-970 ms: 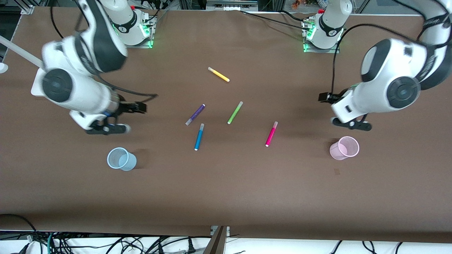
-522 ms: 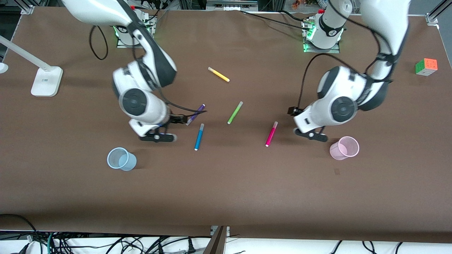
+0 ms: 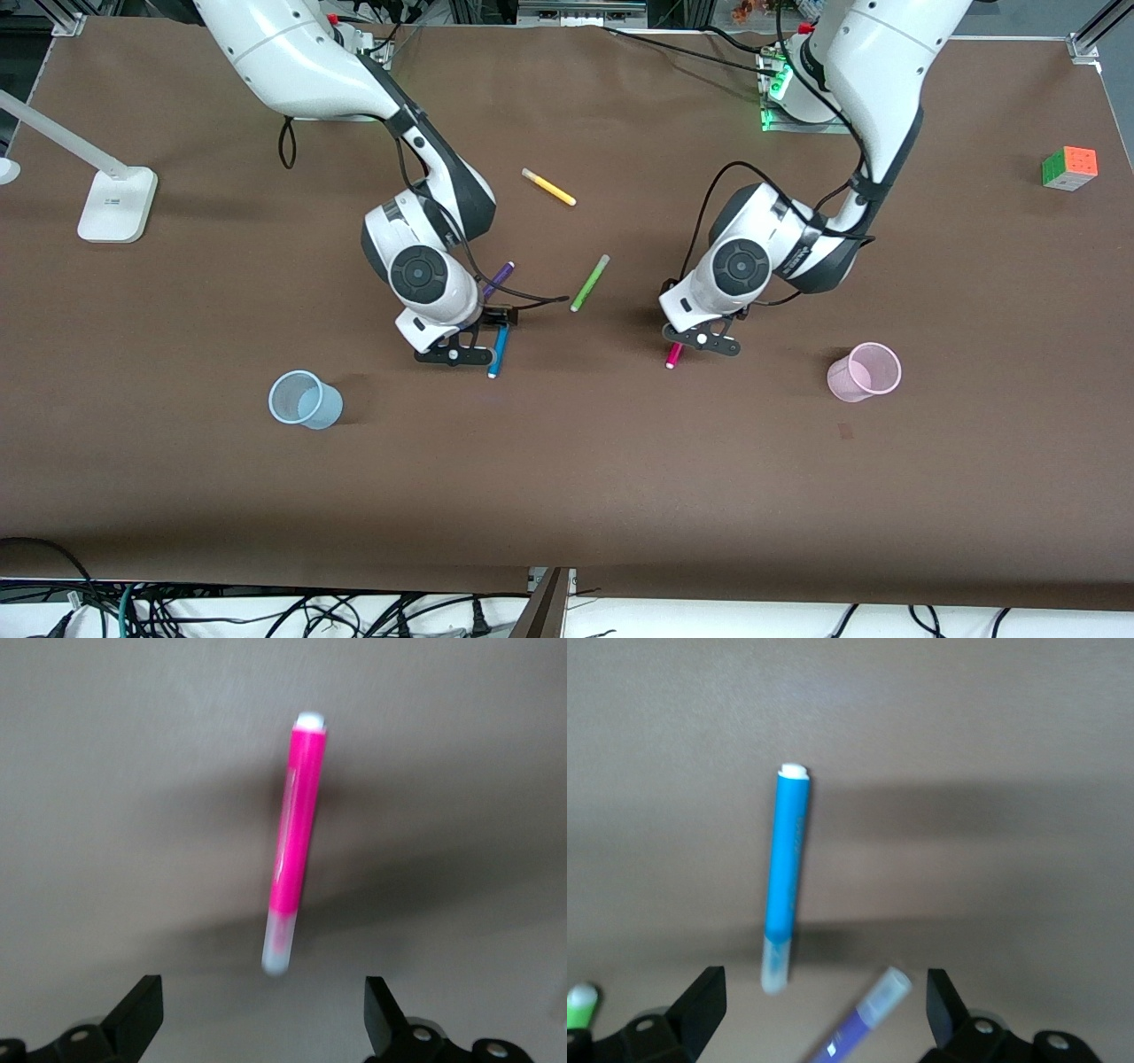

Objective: Place pink and blue markers in matching cups
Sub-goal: 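Lift the blue marker with the right gripper while the left gripper lifts pink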

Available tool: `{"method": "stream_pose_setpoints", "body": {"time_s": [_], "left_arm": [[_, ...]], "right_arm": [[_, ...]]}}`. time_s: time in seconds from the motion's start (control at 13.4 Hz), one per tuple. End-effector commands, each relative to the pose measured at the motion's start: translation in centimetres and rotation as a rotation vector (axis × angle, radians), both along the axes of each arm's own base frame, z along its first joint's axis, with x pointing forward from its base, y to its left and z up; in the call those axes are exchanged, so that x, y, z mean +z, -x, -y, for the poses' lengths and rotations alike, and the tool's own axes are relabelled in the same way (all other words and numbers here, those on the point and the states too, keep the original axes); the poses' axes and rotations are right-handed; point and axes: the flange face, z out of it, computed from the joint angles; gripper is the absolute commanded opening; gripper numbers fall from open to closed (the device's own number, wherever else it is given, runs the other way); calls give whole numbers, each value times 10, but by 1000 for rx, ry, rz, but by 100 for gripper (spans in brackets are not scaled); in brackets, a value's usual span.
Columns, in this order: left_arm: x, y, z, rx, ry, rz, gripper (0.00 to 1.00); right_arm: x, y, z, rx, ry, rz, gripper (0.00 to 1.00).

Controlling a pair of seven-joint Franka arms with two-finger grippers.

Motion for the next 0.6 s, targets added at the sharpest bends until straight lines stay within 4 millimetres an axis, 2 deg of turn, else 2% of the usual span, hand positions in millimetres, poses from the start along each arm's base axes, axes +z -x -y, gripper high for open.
{"method": "stream_pose_setpoints", "body": {"time_s": [0.0, 0.3, 0.37, 0.45, 0.52], "left_arm": [[-25, -6, 6, -9, 14, 57, 100], [-30, 9, 27, -9, -16, 59, 100], [-29, 10, 29, -30, -40, 77, 68], [-31, 13, 30, -15, -64, 75, 43], [-32, 17, 34, -31, -86, 73, 24]], "right_arm": [[-15, -3, -11, -27, -10, 50, 100], [-34, -2, -12, -30, -16, 50, 99], [-38, -2, -12, -35, -21, 51, 98], [-41, -1, -12, -57, -22, 50, 94], [-44, -1, -12, -94, -14, 47, 90]]}}
